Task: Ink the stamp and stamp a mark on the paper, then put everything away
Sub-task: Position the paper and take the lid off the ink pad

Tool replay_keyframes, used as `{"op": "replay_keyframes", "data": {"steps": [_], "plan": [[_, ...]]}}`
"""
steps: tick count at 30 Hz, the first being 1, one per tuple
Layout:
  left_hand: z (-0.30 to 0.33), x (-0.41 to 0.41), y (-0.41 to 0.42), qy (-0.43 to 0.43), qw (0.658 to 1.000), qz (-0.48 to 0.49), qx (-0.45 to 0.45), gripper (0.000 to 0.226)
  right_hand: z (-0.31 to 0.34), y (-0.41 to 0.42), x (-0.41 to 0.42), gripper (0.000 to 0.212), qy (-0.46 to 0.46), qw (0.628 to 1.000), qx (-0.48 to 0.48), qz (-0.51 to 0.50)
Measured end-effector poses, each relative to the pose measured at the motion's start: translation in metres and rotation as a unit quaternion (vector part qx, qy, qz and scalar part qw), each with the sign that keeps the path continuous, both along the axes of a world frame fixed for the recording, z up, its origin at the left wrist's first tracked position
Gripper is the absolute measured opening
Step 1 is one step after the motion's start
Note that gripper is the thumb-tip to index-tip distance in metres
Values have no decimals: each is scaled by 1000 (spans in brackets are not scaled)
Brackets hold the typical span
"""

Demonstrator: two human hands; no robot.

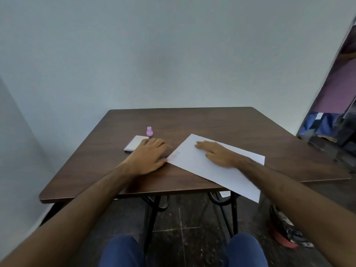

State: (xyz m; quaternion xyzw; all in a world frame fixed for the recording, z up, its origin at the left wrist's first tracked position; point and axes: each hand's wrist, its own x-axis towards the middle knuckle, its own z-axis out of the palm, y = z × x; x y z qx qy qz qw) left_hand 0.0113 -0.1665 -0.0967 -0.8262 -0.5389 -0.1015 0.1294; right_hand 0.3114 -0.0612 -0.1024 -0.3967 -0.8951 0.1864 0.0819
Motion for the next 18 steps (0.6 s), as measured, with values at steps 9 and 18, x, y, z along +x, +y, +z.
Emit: {"op": "replay_keyframes", "data": {"steps": [9,18], "plan": [[-17,-54,10,-158,943,293,-4,88,23,3,-24,58,2,999,31,37],[-25,-62,22,-190,966,171,-39,68,25,33,-99,42,103,990,53,82]]}}
